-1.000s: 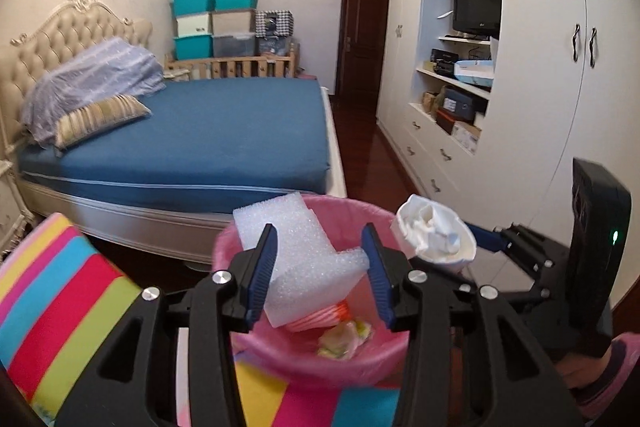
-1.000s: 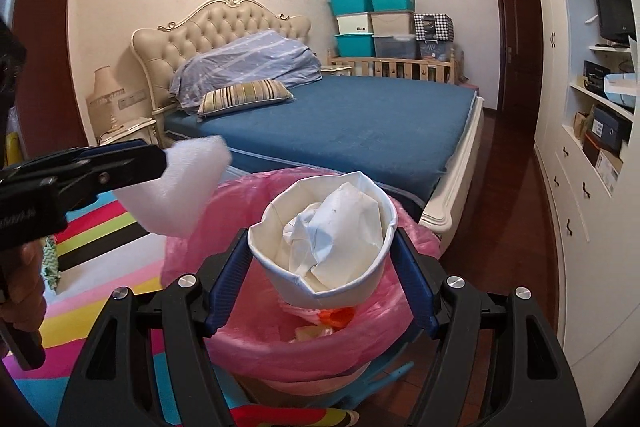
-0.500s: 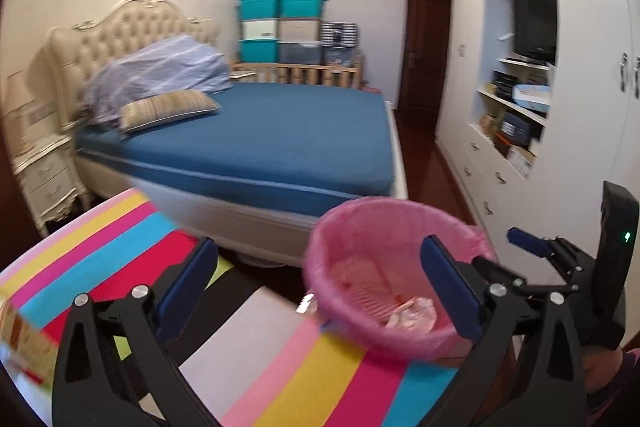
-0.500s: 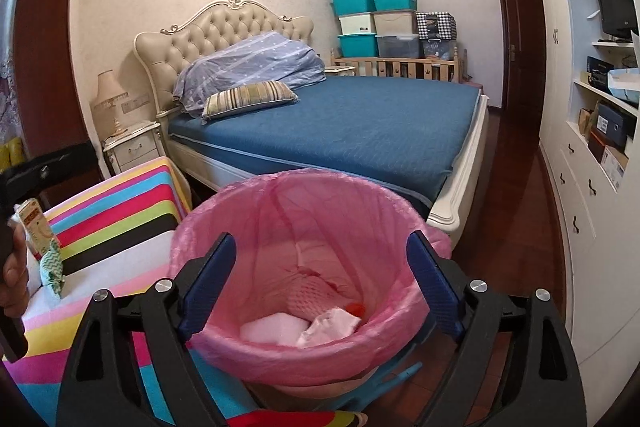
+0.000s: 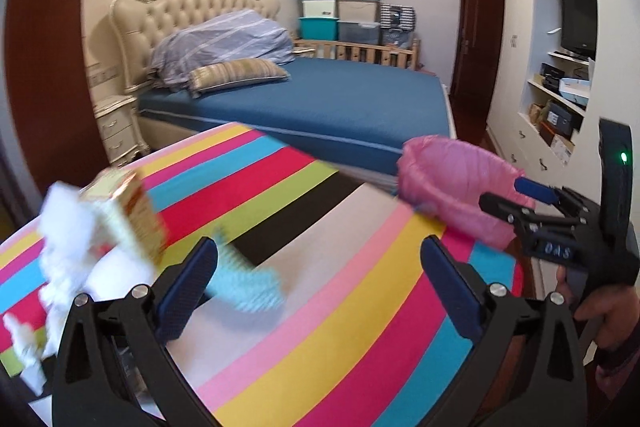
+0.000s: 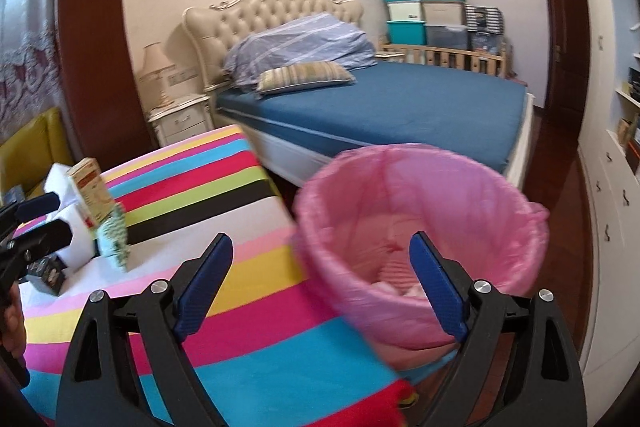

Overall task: Collect trash
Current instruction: 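Move both tools back over the table, then grasp a white tissue with the left gripper while the right grasps the black DORMI box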

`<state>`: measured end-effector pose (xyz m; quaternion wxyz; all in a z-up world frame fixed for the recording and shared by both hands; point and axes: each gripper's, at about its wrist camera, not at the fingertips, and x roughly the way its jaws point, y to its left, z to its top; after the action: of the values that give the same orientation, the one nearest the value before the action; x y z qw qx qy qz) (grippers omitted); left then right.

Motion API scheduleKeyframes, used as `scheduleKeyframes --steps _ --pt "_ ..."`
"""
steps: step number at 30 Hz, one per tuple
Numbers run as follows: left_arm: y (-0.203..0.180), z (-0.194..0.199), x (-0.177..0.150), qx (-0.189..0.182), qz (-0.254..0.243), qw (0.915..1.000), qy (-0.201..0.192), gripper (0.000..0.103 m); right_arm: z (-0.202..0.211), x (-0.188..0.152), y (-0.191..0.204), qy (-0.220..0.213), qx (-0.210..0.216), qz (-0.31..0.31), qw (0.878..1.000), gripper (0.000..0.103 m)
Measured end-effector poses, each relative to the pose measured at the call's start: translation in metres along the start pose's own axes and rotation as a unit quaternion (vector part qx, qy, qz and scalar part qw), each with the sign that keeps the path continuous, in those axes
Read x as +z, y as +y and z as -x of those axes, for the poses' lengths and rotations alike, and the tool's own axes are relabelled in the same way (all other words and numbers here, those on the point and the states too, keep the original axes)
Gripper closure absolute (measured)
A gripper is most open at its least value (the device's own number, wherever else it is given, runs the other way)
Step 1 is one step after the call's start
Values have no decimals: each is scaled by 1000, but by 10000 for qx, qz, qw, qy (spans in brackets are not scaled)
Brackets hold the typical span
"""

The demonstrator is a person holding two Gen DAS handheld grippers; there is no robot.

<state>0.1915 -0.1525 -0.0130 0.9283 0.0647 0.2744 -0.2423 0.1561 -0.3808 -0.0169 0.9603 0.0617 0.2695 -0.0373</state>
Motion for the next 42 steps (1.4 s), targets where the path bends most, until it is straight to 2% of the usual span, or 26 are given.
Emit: scheduleKeyframes --steps 10,21,28,34,37,42 --pt "78 62 -50 822 496 9954 75 5 -10 -5 70 272 438 300 9982 18" --pt "142 104 -95 1537 1227 9804 119 5 -21 -35 152 820 901 773 9895 18" --pt "192 123 -117 2043 1694 9638 253 5 -27 -44 203 930 1104 1155 9828 18" --pt "238 129 -129 2610 1956 9436 565 5 -27 -48 237 965 1388 1431 9752 18" --pt "259 123 -127 2661 2156 9370 684 5 -20 -48 254 807 1565 1616 9710 20" --pt "270 105 -115 2543 2182 9392 752 5 -19 -47 270 889 1811 1747 9637 25"
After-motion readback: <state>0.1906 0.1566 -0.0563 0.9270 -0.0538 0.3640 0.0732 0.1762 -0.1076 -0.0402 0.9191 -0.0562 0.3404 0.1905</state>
